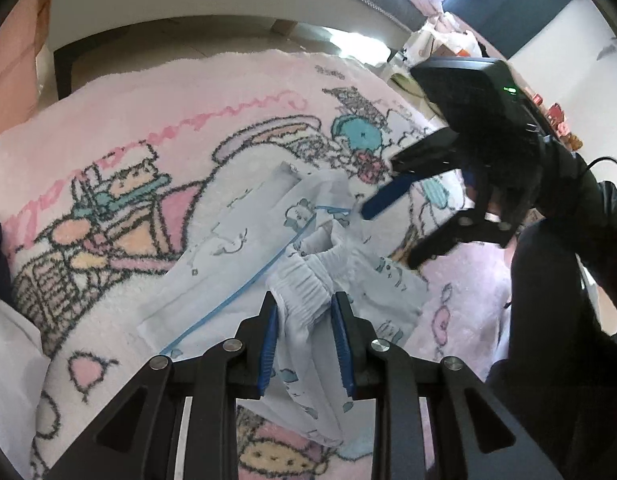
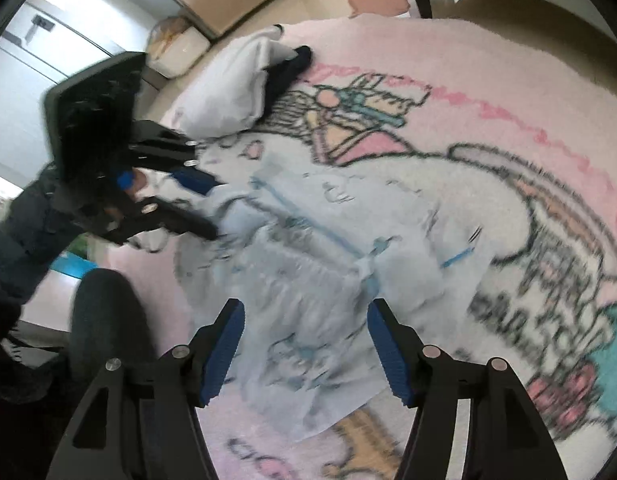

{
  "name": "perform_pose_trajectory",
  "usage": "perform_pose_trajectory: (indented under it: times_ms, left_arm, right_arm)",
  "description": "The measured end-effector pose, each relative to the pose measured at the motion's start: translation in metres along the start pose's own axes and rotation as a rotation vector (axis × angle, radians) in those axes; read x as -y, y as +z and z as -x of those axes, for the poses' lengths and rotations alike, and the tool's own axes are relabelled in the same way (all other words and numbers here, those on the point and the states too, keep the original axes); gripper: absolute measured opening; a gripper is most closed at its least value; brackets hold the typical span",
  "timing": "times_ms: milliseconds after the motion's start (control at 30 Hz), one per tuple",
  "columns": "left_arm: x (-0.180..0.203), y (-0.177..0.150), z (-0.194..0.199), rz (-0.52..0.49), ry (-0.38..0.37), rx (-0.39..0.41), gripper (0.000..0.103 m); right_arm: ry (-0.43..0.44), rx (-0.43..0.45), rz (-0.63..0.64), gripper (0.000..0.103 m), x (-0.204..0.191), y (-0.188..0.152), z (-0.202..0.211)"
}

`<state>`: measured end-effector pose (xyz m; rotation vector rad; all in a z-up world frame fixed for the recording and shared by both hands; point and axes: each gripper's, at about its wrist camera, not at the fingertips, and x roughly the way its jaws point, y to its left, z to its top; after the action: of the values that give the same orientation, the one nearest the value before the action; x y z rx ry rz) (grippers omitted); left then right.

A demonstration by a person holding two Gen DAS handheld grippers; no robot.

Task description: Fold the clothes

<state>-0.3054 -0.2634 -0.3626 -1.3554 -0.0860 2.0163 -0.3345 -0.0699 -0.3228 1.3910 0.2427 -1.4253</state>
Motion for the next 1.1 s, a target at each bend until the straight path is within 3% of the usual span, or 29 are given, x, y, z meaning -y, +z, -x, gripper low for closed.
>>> perform_pose_trajectory:
  times_ms: [233,533,833,900,967,1100]
  left_arm:
    - [-0.006,-0.008,-0.003,0.055,-0.019,-0.003,0.023]
    - [-0.03,-0.024,-0.03,0.261,-0.009,-0.131,0.024]
    - [-0.046,-0.032,-0.037,0.489,-0.126,-0.08,0.025]
    - [-0.049,-0.038,-0.033,0.544,-0.15,-0.049,0.025]
    - [-0.05,-0.043,-0.03,0.586,-0.141,-0.024,0.025]
    - [-0.052,-0.052,-0.023,0.679,-0.131,0.035,0.024]
  right_arm:
    - [0.049,-0.042,-0.166,0.064,0.02,-0.024,-0.019]
    - [0.17,-0.021,-0.261,0.064,0.028,-0.024,-0.033]
    - [0.177,-0.036,-0.387,0.062,0.043,-0.025,-0.045]
    - [0.171,-0.018,-0.444,0.052,0.049,-0.032,-0.042]
    - [0.132,-0.002,-0.462,0.028,0.051,-0.036,-0.04]
    - [0.079,0.024,-0.469,0.019,0.05,-0.039,-0.039]
